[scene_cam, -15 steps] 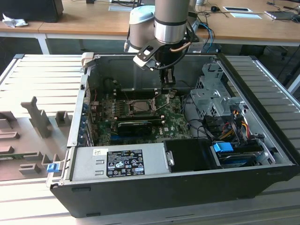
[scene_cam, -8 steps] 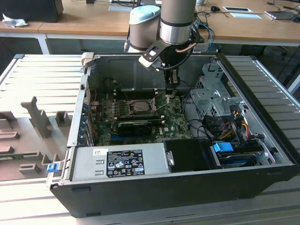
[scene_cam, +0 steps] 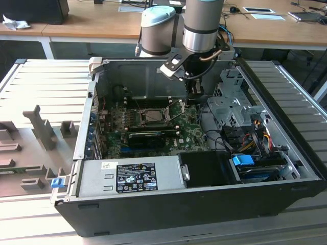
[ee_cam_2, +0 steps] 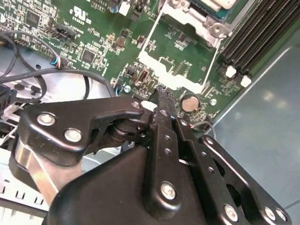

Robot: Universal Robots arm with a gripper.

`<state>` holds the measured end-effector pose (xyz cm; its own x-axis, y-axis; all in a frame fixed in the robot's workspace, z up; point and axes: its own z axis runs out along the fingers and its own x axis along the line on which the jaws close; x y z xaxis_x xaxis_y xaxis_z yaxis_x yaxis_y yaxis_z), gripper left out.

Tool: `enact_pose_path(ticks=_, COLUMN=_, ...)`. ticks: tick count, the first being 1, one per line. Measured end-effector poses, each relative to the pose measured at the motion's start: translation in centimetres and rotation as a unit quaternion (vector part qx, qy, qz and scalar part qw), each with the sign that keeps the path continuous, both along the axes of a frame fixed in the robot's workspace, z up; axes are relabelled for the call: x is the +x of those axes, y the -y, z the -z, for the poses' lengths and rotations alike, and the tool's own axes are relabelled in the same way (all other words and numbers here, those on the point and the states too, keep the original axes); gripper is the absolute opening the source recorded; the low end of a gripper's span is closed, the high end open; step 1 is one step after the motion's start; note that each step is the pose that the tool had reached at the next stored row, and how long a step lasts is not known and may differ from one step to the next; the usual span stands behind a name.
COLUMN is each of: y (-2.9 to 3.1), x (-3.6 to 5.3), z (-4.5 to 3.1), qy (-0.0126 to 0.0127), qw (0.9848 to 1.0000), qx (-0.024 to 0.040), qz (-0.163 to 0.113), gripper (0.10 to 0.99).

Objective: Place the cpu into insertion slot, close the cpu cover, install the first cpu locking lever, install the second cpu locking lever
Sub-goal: 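Close the cpu cover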

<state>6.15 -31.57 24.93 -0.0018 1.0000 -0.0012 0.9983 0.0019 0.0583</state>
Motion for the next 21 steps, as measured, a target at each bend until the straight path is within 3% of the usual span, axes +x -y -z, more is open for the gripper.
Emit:
enact_pose_path(ticks=2, y=0.0, x=0.0, z=0.38, qy=-0.0001, qw=1.0, qx=0.0, qz=0.0, gripper=0.106)
enact_pose_path(ticks=4, y=0.01, x=-0.16, z=0.48, qy=-0.0031, qw=1.0, qx=-0.0002, qz=0.0, gripper=0.106)
enact_pose_path(ticks=5, y=0.01, x=-0.3, z=0.48, qy=-0.0064, qw=1.0, qx=0.0001, qz=0.0, gripper=0.106)
enact_pose_path(ticks=6, y=0.0, x=-0.44, z=0.47, qy=-0.0123, qw=0.9999, qx=0.0003, qz=0.0, gripper=0.106)
enact_pose_path(ticks=7, y=0.0, x=-0.6, z=0.47, qy=-0.0162, qw=0.9999, qx=0.001, qz=0.0, gripper=0.106)
enact_pose_path(ticks=8, y=0.0, x=-0.73, z=0.46, qy=-0.0186, qw=0.9998, qx=0.0014, qz=0.0, gripper=0.106)
enact_pose_path(ticks=15, y=0.01, x=-2.23, z=0.46, qy=-0.0193, qw=0.9998, qx=0.0017, qz=0.0, gripper=0.106)
enact_pose_path(ticks=21, y=0.01, x=-2.77, z=0.46, qy=-0.0193, qw=0.9998, qx=0.0017, qz=0.0, gripper=0.106)
